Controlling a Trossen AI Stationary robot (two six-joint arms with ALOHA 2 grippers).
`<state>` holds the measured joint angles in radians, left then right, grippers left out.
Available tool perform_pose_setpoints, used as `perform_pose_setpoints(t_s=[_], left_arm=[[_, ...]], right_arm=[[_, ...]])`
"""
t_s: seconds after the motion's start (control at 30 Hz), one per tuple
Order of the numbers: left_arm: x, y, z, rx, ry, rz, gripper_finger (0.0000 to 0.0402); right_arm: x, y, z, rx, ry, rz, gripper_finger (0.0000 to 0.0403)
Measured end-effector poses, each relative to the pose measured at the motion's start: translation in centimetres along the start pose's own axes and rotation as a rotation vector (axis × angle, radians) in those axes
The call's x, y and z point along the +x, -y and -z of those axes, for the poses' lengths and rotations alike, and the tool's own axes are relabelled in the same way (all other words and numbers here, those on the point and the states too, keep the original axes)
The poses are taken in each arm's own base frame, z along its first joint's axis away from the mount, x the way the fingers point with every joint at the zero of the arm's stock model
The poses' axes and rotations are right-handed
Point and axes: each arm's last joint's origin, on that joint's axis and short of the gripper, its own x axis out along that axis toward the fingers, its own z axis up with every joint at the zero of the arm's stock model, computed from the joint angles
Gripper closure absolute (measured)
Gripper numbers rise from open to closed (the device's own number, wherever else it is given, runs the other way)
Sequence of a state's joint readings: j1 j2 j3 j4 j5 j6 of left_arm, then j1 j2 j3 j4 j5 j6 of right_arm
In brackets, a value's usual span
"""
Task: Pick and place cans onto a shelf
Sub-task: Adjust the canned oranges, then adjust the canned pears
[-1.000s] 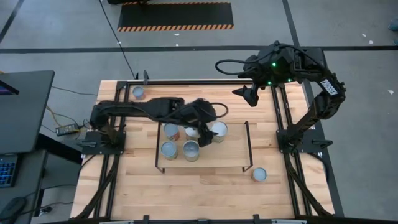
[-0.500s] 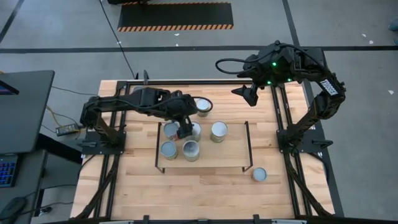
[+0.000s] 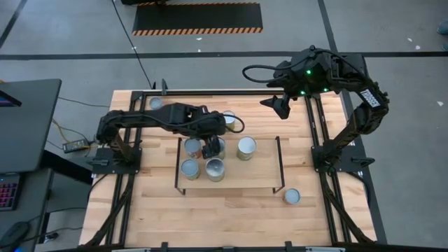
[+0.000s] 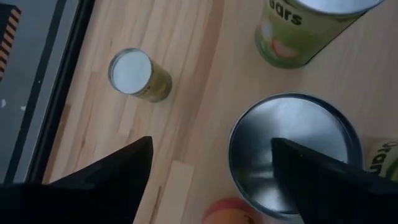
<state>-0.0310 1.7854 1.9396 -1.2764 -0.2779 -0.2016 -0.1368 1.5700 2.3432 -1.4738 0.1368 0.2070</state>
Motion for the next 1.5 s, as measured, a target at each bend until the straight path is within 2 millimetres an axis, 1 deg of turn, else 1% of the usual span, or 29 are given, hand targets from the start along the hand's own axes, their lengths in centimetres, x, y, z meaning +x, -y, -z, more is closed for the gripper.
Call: perform_pose_setpoints(t_s=[0.27,0.37,0.47,0.57,0.7,0.8,0.9,1.0,1.17,1.23,1.4,1.5], left_arm=[[-0.1,-0.1,0.2,0.009,-0.016,-0.012,0.0059],[0.0,-0.1,0.1,0.007,-0.010,-0.020,0.0059],[0.0,-0.2,0.1,0.007,-0.010,-0.024,0.0059],[0.0,-0.2,0.1,0.009,-0.008,-0.037,0.0059],[0.0,-0.2,0.1,0.017,-0.007,-0.040,0.0059],[0.0,-0.2,0.1,0.017,-0.005,-0.040,0.0059],[-0.3,-0.3,0.0,0.010,0.014,-0.036,0.0059],[-1.4,-0.6,0.0,-0.009,0.067,-0.026,0.0059],[-4.1,-1.4,0.3,-0.045,0.158,-0.011,0.0059],[-5.6,-2.0,0.6,-0.062,0.199,-0.026,0.0059],[-9.6,-4.1,2.0,-0.148,0.315,-0.086,0.0059],[-11.2,-5.3,2.7,-0.212,0.369,-0.112,0.0059]], right_arm=[[0.0,0.0,0.0,-0.001,0.000,0.000,0.0054],[0.0,-0.1,0.0,-0.030,-0.003,-0.007,0.0054],[0.6,-0.5,0.2,-0.057,-0.027,-0.035,0.0054],[1.4,-1.0,0.6,-0.072,-0.060,-0.051,0.0054],[3.1,-1.8,1.2,-0.096,-0.123,-0.074,0.0054],[4.5,-2.5,1.9,-0.122,-0.172,-0.091,0.0054],[6.3,-3.2,3.1,-0.158,-0.252,-0.096,0.0054],[8.2,-3.7,4.2,-0.178,-0.312,-0.092,0.0054],[11.1,-4.2,5.7,-0.190,-0.359,-0.093,0.0054],[12.1,-4.3,6.3,-0.192,-0.367,-0.092,0.0054],[13.7,-4.5,7.1,-0.218,-0.366,-0.099,0.0054],[14.3,-4.7,7.5,-0.256,-0.369,-0.107,0.0054]])
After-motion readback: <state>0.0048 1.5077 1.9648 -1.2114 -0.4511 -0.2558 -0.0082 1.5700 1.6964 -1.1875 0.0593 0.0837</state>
